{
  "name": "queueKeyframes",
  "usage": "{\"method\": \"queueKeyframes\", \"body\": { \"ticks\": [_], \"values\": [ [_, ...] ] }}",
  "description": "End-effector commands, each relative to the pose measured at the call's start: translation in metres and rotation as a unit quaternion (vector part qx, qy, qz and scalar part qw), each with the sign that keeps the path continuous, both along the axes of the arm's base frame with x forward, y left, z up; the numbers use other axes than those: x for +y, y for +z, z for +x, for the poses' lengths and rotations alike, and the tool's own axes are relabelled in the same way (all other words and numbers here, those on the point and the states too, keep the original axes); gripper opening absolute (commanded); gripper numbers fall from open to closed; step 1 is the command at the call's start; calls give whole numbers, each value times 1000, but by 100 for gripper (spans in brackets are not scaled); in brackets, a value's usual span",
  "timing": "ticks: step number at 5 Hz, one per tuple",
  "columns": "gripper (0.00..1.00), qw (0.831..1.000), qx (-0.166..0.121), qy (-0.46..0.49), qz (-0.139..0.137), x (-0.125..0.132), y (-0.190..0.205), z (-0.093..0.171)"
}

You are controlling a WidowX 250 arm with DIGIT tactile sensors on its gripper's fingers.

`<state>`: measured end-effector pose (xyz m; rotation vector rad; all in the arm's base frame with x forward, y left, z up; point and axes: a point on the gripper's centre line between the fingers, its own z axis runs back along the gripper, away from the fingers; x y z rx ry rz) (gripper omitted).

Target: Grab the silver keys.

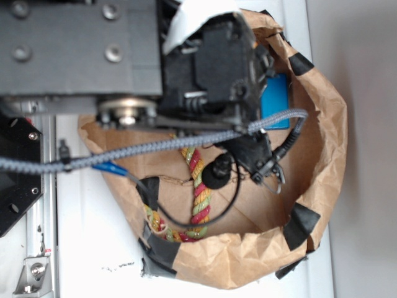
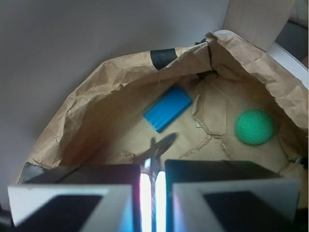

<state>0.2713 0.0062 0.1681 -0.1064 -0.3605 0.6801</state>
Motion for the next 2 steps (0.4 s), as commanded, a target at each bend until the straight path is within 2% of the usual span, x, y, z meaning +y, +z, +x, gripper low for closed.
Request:
{"method": "queueKeyframes", "body": {
  "ticks": [1, 2],
  "values": [
    [0, 999, -40, 6, 27, -10, -5, 5],
    [0, 996, -58, 15, 66, -22, -22, 9]
  ]
}}
